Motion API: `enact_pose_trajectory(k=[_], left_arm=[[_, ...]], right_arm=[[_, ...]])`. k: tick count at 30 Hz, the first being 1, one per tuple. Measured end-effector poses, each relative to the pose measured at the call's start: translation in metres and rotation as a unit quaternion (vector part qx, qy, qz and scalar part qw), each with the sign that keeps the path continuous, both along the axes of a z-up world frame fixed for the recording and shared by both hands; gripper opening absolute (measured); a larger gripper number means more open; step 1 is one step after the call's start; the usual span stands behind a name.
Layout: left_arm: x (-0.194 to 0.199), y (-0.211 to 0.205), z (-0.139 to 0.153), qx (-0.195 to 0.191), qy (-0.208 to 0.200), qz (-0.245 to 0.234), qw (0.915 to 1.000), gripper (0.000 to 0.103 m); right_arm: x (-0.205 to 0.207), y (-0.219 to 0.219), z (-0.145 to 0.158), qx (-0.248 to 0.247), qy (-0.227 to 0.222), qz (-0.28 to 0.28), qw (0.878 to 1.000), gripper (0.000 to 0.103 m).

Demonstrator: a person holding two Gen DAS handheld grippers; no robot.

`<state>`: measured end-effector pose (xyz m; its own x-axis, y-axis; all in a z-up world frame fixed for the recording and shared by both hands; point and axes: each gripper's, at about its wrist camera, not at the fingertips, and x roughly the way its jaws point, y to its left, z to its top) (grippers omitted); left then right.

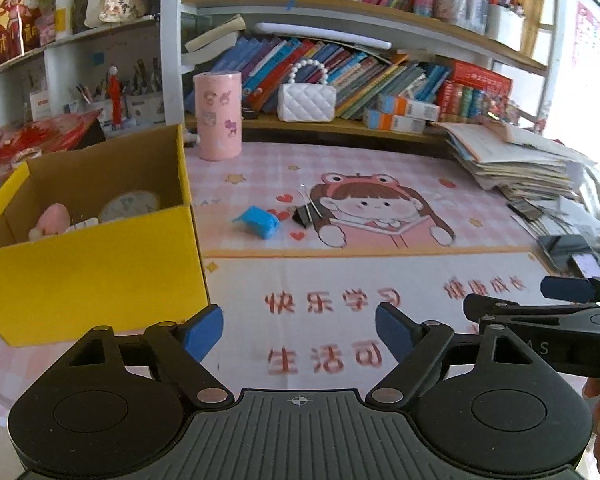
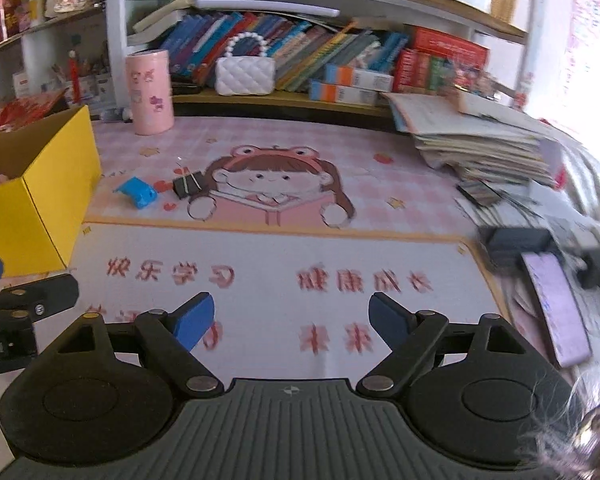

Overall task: Organize objects
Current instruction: 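Withdraw both open tools from the box toward the blue item and clip, then grasp the blue plush item with the left tool while the right tool grasps the black binder clip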

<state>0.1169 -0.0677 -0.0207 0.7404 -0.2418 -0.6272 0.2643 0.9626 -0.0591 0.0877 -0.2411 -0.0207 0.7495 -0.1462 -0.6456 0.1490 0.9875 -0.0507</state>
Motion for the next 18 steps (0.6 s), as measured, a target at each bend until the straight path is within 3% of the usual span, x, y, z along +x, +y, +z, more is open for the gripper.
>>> enact_pose_trajectory(k=[6,18], left_arm=[[0.025,-0.013,-0.008,0.008,0.019,0.021,0.9996,0.078],[0.059,-0.051,-0.019,0.052,0.013,0.026,0.9982,0.078]], right_arm=[[0.046,-0.011,0.0,0.01,-0.006,0.068,0.998,0.072],[0.136,-0.022,-0.004,0.021,-0.01,0.207,0.978,0.069]])
